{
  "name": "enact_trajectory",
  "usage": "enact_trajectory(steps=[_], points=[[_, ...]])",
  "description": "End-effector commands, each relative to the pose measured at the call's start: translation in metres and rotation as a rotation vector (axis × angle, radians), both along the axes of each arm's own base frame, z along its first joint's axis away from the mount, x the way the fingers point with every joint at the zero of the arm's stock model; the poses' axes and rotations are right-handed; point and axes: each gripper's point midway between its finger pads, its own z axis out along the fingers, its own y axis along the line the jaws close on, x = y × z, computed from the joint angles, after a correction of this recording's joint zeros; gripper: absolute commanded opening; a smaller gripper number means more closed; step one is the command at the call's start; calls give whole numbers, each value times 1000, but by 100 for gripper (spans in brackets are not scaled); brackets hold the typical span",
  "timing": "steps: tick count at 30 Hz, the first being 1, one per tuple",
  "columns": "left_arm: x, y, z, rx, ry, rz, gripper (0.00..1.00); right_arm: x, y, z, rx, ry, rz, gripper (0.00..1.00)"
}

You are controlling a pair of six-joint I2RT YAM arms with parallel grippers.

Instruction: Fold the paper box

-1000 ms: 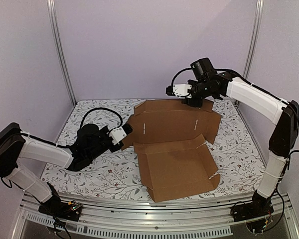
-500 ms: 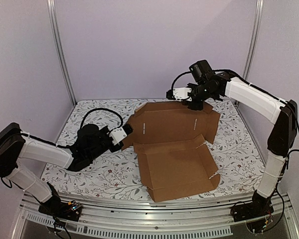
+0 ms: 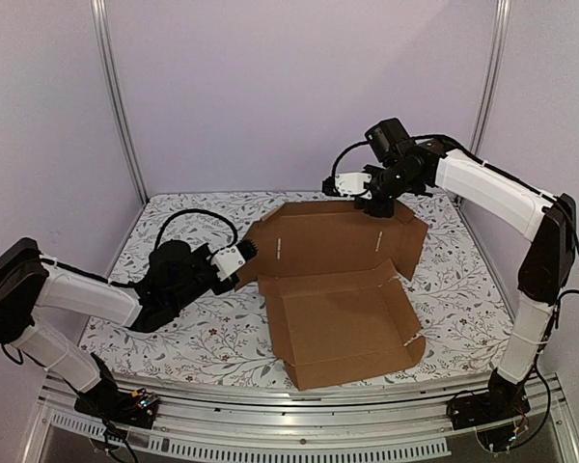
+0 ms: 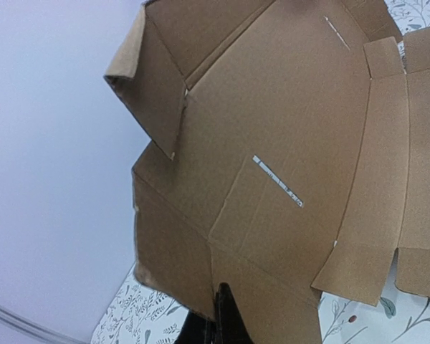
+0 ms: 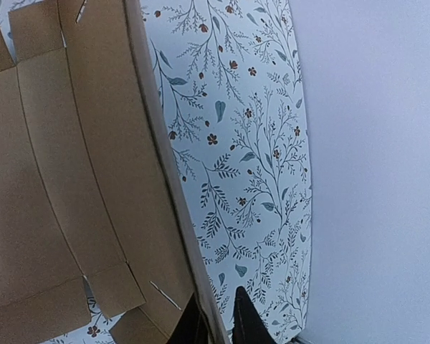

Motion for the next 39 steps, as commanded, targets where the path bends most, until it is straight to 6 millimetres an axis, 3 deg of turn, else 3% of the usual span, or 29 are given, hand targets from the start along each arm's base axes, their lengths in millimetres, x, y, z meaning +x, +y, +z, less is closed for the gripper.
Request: enact_trajectory(steps=[1, 9, 15, 21, 25, 33, 39], points=[[-12, -4, -5, 24, 1, -36, 0, -6, 1, 7, 6, -1, 1, 11], [-11, -4, -8, 32, 6, -33, 0, -6, -1, 14, 3, -18, -5, 0], [-7, -2, -6, 8, -4, -6, 0, -10, -1, 20, 22, -20, -5, 0], [-8, 9, 5, -68, -56, 44, 36, -19, -3, 33, 65, -7, -47, 0], [-9, 15, 12, -120, -57, 66, 42, -30, -8, 41, 103, 24, -87, 0], [-19, 29, 49, -326, 50, 108, 59, -49, -17, 53, 186, 116, -205, 0], [-23, 25, 73, -462, 207, 110, 61, -66, -16, 51, 283, 249, -309, 0]])
